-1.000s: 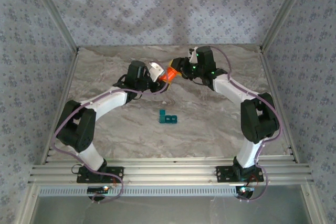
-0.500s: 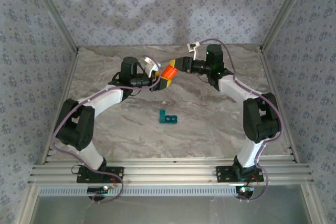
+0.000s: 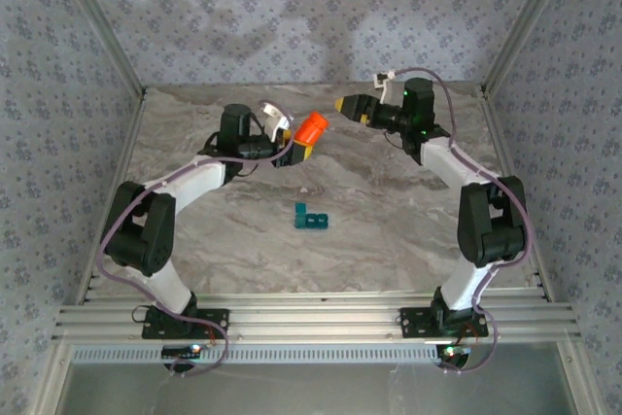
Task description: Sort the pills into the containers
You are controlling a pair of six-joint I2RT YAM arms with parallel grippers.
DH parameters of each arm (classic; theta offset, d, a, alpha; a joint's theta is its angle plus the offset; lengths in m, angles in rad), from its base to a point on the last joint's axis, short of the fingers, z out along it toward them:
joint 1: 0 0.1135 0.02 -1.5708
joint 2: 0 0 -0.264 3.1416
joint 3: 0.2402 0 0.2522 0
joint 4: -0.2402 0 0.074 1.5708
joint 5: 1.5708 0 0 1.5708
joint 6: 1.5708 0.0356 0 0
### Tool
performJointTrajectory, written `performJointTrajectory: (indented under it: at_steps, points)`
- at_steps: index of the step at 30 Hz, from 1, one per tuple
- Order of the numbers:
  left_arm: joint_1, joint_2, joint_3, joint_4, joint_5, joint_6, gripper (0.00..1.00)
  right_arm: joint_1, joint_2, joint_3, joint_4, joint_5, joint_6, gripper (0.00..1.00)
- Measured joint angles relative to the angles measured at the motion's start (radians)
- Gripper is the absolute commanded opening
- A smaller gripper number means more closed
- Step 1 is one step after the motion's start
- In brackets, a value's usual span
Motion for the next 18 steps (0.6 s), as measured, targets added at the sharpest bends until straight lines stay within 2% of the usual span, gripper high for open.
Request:
performJointTrajectory:
  at_steps: [4, 9, 13, 18]
  points:
    - [-0.032, -0.006, -0.002, -0.022, -0.126, 0.055, 0.00, 0.013, -0.021, -0.021, -0.028, 0.107, 0.134, 0.83]
    - [-0.074, -0.016, -0.005, -0.035, -0.239, 0.111, 0.00, 0.058, -0.028, -0.023, -0.121, 0.219, 0.231, 0.84]
    - [-0.089, -0.016, -0.005, -0.054, -0.285, 0.145, 0.00, 0.101, -0.028, -0.003, -0.196, 0.266, 0.258, 0.84]
    - [-0.100, -0.016, -0.005, -0.076, -0.314, 0.171, 0.00, 0.139, -0.027, 0.027, -0.210, 0.280, 0.276, 0.84]
